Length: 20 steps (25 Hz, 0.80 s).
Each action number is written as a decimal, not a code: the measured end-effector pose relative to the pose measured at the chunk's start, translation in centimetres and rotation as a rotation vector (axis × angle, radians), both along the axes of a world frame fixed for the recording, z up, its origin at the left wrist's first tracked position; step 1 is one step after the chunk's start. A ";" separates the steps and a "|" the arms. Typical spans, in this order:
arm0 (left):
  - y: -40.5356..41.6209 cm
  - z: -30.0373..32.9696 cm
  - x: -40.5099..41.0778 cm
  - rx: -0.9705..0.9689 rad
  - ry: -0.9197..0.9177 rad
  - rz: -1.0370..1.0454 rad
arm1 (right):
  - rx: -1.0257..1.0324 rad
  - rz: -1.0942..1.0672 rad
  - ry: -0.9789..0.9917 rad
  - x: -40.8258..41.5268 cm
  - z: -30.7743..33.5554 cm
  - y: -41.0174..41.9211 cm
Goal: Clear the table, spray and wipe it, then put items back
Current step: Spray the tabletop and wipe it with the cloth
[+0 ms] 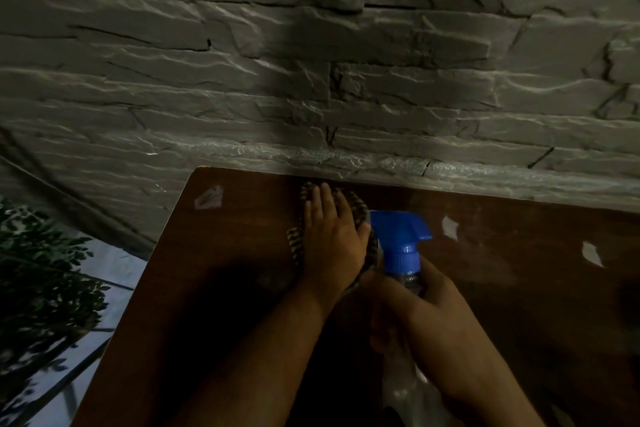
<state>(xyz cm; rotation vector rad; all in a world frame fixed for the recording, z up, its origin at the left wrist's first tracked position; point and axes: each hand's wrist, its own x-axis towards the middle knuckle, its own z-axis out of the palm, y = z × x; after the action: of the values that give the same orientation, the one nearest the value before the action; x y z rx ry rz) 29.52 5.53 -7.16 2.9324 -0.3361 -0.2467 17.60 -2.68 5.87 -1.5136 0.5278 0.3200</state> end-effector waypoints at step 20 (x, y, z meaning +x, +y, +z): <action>8.0 -1.6 4.1 -0.002 -0.036 0.200 | 0.025 0.015 0.026 -1.1 -0.3 0.6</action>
<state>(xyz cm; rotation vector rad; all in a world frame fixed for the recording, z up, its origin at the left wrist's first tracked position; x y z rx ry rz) 33.61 13.55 -8.79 2.9437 -0.0468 -0.1645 16.50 -2.09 5.56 -1.4913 0.5314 0.3573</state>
